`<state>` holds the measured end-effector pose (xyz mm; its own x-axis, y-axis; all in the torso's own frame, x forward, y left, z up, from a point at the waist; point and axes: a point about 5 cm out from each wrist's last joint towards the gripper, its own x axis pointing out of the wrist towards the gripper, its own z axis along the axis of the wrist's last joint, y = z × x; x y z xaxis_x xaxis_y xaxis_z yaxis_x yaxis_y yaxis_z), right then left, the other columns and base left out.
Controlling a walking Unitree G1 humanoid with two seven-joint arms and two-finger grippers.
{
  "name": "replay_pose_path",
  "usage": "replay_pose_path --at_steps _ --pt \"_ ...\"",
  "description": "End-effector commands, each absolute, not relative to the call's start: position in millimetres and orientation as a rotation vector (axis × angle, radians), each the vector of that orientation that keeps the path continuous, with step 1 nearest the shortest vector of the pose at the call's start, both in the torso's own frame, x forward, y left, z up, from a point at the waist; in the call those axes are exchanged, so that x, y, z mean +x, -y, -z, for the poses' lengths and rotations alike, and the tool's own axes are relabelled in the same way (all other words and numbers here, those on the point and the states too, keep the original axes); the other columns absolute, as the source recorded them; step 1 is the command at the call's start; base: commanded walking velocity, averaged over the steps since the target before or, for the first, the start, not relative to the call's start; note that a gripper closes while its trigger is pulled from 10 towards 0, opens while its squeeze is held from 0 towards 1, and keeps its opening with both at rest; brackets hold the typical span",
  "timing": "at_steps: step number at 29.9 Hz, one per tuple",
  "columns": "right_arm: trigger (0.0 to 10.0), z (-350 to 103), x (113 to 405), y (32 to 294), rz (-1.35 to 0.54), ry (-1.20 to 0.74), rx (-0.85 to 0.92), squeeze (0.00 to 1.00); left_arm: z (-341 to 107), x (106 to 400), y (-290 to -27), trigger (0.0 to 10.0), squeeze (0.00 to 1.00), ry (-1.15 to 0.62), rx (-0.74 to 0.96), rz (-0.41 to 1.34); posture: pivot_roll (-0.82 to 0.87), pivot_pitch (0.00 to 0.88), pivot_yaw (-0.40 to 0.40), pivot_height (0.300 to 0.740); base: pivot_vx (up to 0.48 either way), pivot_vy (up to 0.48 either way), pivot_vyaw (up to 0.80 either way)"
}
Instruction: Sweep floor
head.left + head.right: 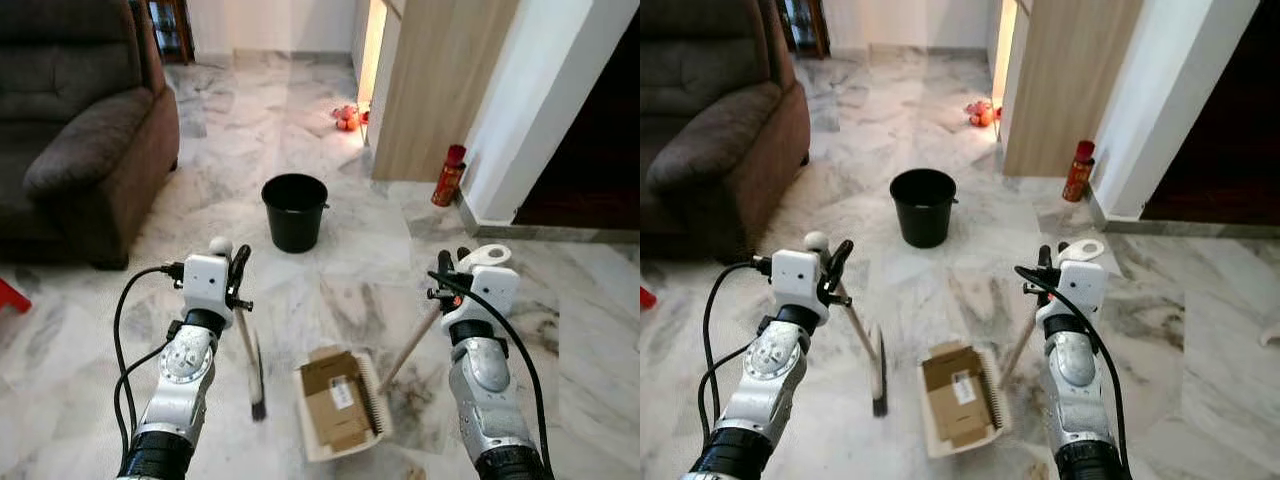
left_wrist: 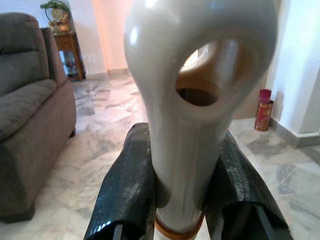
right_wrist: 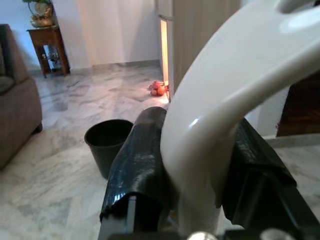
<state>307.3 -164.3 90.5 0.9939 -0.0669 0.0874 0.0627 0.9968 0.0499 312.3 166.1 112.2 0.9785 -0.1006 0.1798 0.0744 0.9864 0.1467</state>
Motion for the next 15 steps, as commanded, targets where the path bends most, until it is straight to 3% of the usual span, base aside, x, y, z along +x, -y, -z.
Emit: replay_pose_path --at_steps 1,6,11,15 --pt "10.0 -106.3 311.6 164.8 0.067 0.16 0.07 0.0 -126.1 315.6 -163.4 10.0 0.0 0.251 0.147 0.093 0.03 0.0 -0.038 0.74 0.277 0.0 0.0" --pt "10.0 -106.4 311.5 164.6 0.066 0.161 0.066 0.0 -126.0 315.8 -163.4 10.0 0.0 0.248 0.148 0.096 0.03 0.0 -0.036 0.74 0.277 0.0 0.0" --pt "10.0 -106.1 311.3 164.0 0.062 0.16 0.068 0.0 -126.2 316.1 -162.8 10.0 0.0 0.249 0.15 0.097 0.03 0.0 -0.035 0.74 0.287 0.0 0.68" --pt "10.0 -105.7 311.6 163.4 0.064 0.159 0.077 0.0 -126.5 316.4 -162.9 10.0 0.0 0.25 0.151 0.1 0.04 0.0 -0.033 0.74 0.294 0.0 0.0"
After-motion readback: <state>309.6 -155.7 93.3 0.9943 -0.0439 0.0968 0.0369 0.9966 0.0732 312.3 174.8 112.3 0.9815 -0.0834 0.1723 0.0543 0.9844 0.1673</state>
